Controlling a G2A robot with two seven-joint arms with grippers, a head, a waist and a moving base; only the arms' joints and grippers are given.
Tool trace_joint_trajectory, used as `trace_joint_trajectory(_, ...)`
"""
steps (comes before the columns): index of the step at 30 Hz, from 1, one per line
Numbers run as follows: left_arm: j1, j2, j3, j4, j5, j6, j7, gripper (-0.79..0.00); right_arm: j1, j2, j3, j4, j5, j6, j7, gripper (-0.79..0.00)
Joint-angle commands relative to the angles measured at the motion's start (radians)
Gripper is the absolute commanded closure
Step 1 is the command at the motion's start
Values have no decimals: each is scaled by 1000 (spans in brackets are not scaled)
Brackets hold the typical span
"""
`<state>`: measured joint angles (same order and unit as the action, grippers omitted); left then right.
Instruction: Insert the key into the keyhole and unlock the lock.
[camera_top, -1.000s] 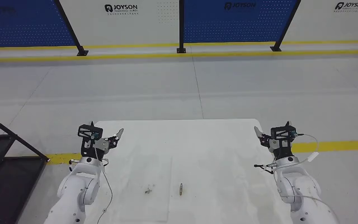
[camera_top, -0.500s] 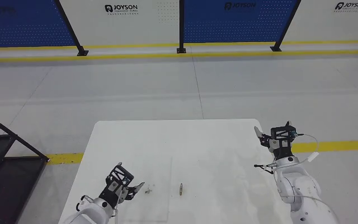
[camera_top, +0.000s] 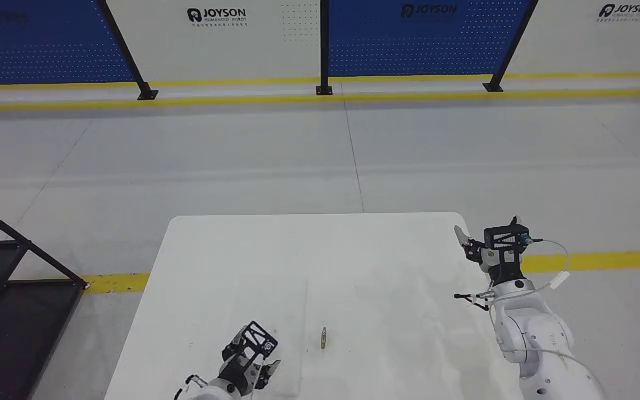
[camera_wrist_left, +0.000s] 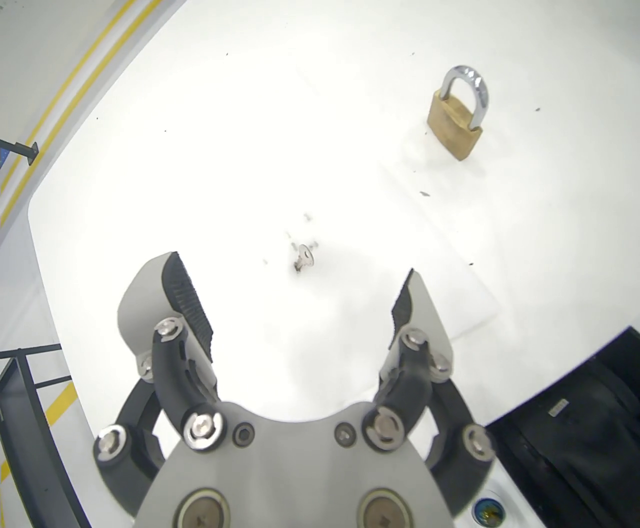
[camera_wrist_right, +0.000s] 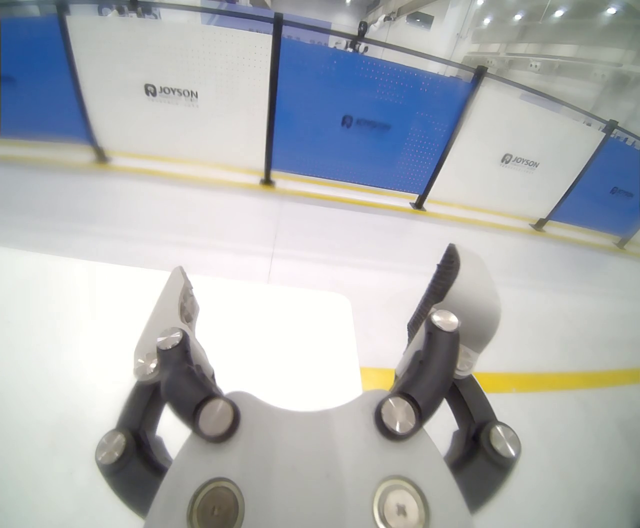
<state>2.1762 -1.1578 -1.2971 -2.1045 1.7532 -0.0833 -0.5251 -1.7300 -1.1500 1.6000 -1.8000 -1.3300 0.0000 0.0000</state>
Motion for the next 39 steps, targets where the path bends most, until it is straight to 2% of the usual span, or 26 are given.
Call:
trace_joint_trajectory(1, -22, -3, 14, 22, -1, 18, -22, -582, 0, 0, 0, 0, 0, 0, 0, -785)
trace_joint_trajectory(3, -44, -5, 25, 42, -3, 20, -34, -545, 0, 0, 0, 0, 0, 0, 0, -785)
trace_joint_trajectory(7, -79, -9, 39, 77, -23, 25, -50, -542, 0, 0, 0, 0, 0, 0, 0, -785)
trace_joint_trajectory(9, -96, -11, 47, 95, -29, 30, -56, -499, 0, 0, 0, 0, 0, 0, 0, -785)
trace_joint_trajectory(13, -130, -15, 59, 130, -37, 39, -68, -483, 0, 0, 0, 0, 0, 0, 0, -785)
trace_joint_trajectory(17, -153, -18, 67, 153, -45, 49, -69, -409, 0, 0, 0, 0, 0, 0, 0, -785)
trace_joint_trajectory(18, -155, -18, 68, 156, -45, 49, -70, -385, 0, 0, 0, 0, 0, 0, 0, -785)
trace_joint_trajectory(28, -171, -21, 84, 195, -31, 66, -54, -342, 0, 0, 0, 0, 0, 0, 0, -785)
trace_joint_trajectory(39, -174, -21, 81, 206, -31, 76, -33, -234, 0, 0, 0, 0, 0, 0, 0, -785)
